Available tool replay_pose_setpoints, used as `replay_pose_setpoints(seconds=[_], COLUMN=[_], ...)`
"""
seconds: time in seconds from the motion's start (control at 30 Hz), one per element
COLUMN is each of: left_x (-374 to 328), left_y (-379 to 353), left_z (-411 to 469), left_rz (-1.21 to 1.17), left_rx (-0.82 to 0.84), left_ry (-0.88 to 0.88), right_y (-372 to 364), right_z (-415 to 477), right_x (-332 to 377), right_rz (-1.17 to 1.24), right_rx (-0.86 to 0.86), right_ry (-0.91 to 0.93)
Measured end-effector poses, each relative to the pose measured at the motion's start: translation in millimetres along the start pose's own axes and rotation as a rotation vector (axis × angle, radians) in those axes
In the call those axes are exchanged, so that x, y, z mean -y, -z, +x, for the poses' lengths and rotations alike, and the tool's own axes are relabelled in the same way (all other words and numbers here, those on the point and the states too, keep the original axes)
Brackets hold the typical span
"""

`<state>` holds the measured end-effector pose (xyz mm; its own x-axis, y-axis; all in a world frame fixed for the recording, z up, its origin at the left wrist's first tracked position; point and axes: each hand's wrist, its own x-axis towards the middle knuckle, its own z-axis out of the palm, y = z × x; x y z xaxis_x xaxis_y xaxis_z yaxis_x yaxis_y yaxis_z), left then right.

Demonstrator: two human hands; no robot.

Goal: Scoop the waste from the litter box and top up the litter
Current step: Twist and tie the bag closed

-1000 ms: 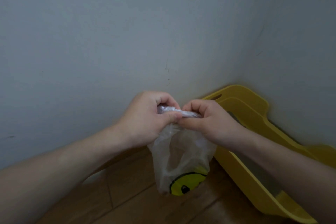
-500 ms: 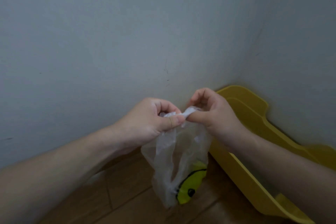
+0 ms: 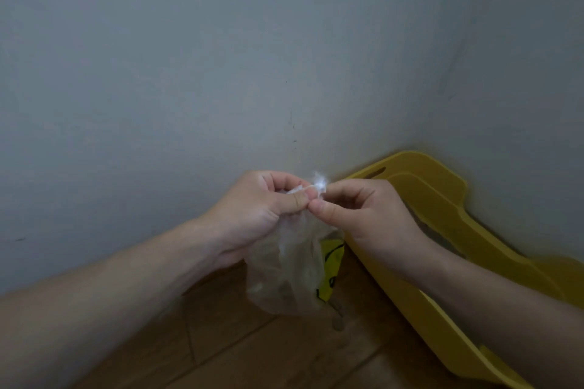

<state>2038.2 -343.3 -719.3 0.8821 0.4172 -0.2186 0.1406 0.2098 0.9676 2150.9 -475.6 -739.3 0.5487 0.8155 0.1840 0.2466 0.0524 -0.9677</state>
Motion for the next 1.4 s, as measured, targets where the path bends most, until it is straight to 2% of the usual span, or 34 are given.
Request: replay_pose_setpoints(seconds=[0.17, 0.37, 0.47, 0.67, 0.73, 0.87, 1.0, 1.13, 1.4], left_x=[-3.1, -10.7, -12.0, -0.2, 5.8, 16.3, 35.4, 55.4, 78.5], left_y=[3.4, 4.4, 8.8, 27.4, 31.0, 50.1, 61.7, 63.8, 70.9], left_z=[1.5, -4.1, -2.8, 6.8, 10.1, 22.8, 30.9, 39.0, 37.7], left_rz=[-0.321, -0.208, 0.008, 0.799, 0.929, 0.898, 0.84, 0.817, 0.809], left_rx=[0.07, -0.051, -0.129, -0.262, -0.311, -0.472, -0.537, -0.607, -0.639], left_ry=[0.082, -0.085, -0.201, -0.425, -0.482, -0.44, -0.37, -0.295, -0.209], right_y=[3.7, 5.0, 11.9, 33.6, 38.7, 52.1, 63.5, 62.7, 62.1], right_z=[4.9, 11.5, 14.3, 15.6, 15.3, 17.2, 19.6, 17.3, 9.5], right_x=[-0.7, 3.5, 3.3, -2.9, -8.4, -19.9, -35.9, -49.2, -70.1], right_rz=[-0.066, -0.008, -0.042, -0.185, -0.254, -0.4, -0.575, -0.677, -0.682], right_rx=[-0.086, -0.056, -0.067, -0.122, -0.134, -0.205, -0.257, -0.24, -0.204], right_ry=[0.004, -0.002, -0.031, -0.045, -0.044, -0.035, -0.06, -0.113, -0.25])
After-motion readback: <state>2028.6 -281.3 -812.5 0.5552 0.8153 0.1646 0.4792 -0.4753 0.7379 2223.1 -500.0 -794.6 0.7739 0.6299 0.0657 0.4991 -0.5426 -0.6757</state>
